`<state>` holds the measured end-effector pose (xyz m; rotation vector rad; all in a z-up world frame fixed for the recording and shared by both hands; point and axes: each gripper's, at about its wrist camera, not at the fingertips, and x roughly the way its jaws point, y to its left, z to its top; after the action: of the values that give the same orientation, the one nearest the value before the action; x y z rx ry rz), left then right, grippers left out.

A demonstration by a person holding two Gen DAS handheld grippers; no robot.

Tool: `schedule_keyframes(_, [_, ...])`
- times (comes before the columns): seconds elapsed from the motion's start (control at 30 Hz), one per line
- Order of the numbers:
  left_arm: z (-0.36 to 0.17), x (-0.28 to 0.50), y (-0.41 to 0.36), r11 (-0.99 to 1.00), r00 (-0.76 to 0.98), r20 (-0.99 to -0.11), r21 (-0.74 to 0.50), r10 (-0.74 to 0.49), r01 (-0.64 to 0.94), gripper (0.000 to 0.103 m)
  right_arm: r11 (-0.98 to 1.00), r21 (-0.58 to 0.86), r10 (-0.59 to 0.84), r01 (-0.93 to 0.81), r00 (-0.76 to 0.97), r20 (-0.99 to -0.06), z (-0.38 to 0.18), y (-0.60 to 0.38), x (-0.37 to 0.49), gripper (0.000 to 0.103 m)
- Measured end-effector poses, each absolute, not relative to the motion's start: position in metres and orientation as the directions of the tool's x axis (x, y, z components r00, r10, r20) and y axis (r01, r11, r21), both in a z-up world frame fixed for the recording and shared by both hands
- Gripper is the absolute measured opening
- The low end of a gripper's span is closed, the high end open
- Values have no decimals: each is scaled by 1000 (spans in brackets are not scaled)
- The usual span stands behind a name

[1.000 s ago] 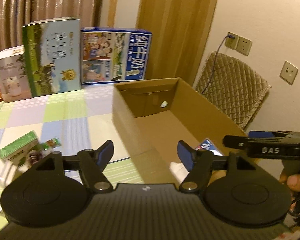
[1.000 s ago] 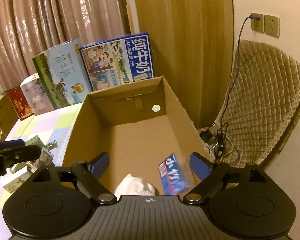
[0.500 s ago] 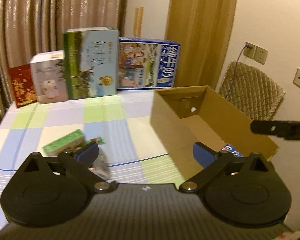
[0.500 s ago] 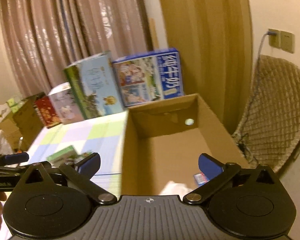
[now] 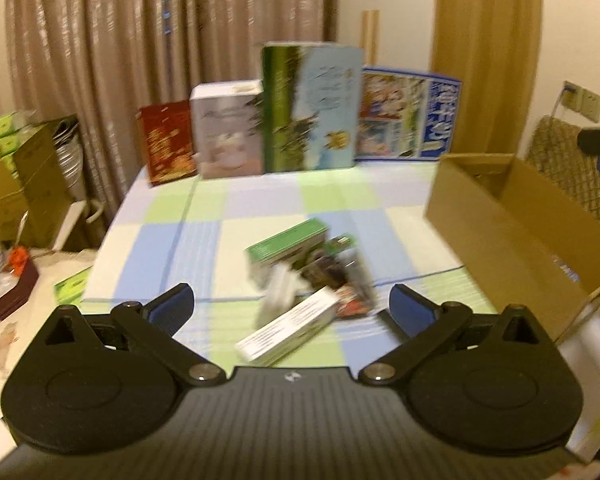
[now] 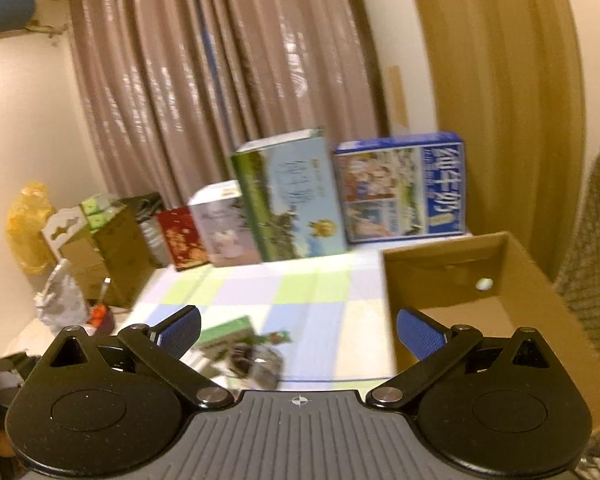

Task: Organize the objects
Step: 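Return both tools to the table and grasp the black USB stick with the right gripper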

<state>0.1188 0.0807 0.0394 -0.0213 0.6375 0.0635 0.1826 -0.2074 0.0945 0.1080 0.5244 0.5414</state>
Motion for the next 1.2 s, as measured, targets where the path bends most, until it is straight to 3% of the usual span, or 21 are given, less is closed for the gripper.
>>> schedule_keyframes(0.17, [26,112,106,996,779,-622,16,81,-91,102,847,248,526,-469,681,-509,63,-171,189,101])
schedule_keyframes(0.53, [-18,141,114,997,719,-694,68,31,23,102,861,151,457,-485,609,-648,-37,-136,207,101])
schedule_keyframes(0.73, [-38,166,107,989,698,-716,110,13,94,101,831,124,461,-543,545,-700,-63,-125,220,89])
schedule_keyframes(0.8, [-44,175,104,986,691,-722,122,12,110,100,819,108,460,-564,531,-712,-71,-120,224,80])
schedule_keyframes(1.0, [-61,194,105,981,671,-742,135,5,141,91,815,116,428,-568,455,-780,-99,-110,243,60])
schedule_keyframes(1.2, [-77,206,104,980,638,-770,126,-3,156,80,806,109,416,-582,425,-804,-109,-102,248,52])
